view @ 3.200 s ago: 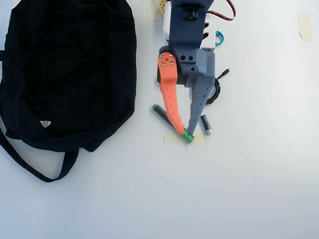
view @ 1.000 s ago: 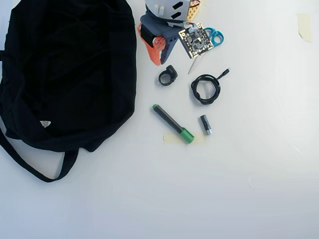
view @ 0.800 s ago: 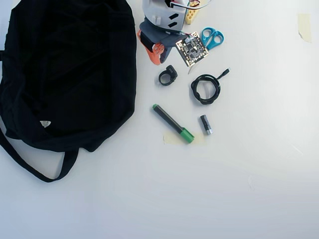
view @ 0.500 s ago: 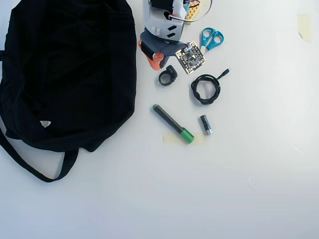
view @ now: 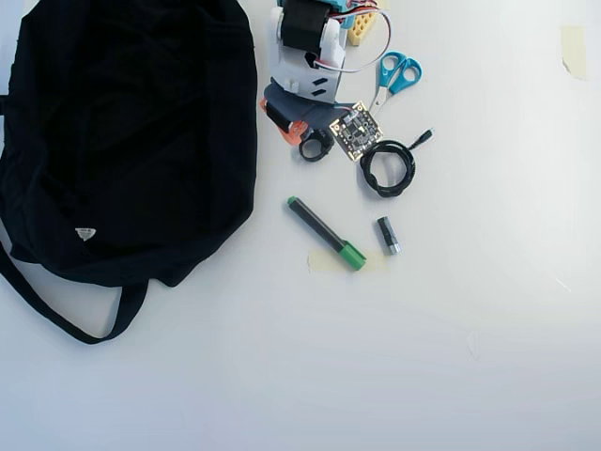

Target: Put the bike light into the black bag

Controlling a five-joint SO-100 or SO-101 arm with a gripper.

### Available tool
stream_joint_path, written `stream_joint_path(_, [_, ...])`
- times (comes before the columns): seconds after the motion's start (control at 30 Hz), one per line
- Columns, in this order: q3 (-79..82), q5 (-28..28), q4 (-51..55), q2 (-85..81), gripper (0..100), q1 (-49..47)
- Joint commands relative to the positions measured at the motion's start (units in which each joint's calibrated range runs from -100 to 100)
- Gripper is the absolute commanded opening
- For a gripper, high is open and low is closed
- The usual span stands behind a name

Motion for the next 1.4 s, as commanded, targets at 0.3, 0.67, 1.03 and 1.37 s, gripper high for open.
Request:
stream_joint_path(0.3, [-0.45, -1.14, -1.19, 2.87, 3, -0.26])
stream_joint_path(0.67, [-0.72, -1.14, -1.79, 7.85, 3, -0.26])
stream_joint_path(1.03, [0.72, -1.19, -2.83, 8.76, 3, -1.9])
stream_joint_path(1.37, [2.25, -2.87, -2.91, 8.76, 3, -3.17])
